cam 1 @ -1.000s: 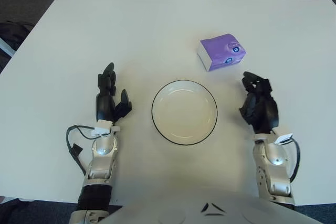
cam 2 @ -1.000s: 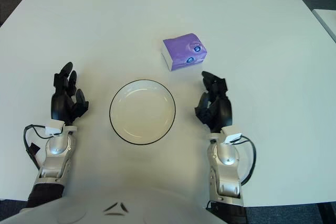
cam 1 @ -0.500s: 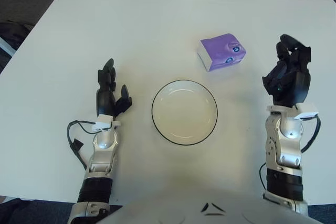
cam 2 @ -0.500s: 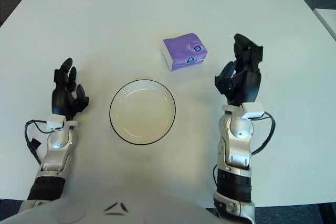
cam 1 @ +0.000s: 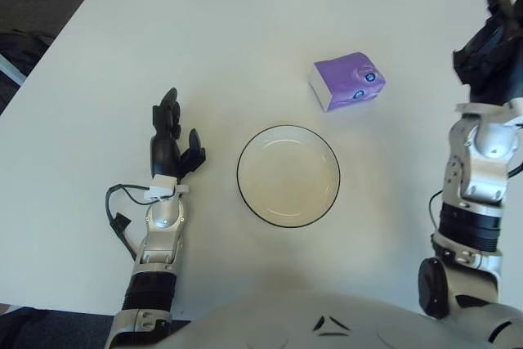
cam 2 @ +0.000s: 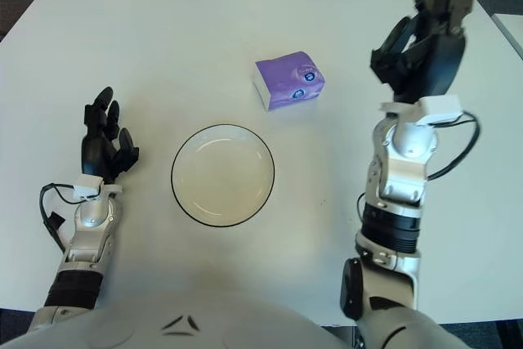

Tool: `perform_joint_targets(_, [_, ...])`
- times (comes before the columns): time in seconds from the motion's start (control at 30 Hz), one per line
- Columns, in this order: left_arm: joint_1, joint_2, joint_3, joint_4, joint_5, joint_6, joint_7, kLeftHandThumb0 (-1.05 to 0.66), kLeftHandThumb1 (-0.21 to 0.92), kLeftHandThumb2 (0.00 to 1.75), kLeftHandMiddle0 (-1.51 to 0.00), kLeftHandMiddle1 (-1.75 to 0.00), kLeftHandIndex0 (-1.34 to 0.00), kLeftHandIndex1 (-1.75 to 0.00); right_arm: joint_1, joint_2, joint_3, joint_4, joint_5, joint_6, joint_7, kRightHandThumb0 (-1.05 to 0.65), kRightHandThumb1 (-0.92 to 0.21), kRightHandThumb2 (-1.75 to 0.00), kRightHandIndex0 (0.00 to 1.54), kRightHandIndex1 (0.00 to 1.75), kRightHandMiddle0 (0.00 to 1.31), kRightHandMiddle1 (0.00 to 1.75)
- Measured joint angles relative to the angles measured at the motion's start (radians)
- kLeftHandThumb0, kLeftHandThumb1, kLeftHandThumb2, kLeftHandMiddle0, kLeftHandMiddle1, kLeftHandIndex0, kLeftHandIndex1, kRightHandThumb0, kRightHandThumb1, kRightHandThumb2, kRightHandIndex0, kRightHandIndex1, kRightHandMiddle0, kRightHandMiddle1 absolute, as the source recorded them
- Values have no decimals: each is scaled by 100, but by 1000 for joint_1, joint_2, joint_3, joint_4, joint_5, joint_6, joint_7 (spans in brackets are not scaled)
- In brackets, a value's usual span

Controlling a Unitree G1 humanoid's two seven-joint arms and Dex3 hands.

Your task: Put the tissue paper into the plate.

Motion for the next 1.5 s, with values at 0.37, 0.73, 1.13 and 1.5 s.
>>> perform_joint_targets(0.37, [-3,1,9,9,0,-13,0,-68,92,79,-27,0,0,-56,-251,-127,114,180,-239,35,1,-79,-92,-47,15,31,0,87])
perform_joint_targets(0.73, [-13,-5,10,9,-2,-21,1,-66,92,81,-27,0,0,-56,-454,-235,287,376,-404,110,152,-91,-92,-40,11,27,0,69])
perform_joint_targets(1.13, [-18,-3,13,13,-2,-24,3,-67,92,80,-27,0,0,-57,-636,-311,501,710,-594,-7,204,-104,-92,-55,5,21,0,42])
perform_joint_targets(1.5, [-21,-3,13,16,-2,-25,3,-67,92,79,-27,0,0,-56,-658,-319,625,876,-640,-249,211,-105,-92,-61,1,7,0,24])
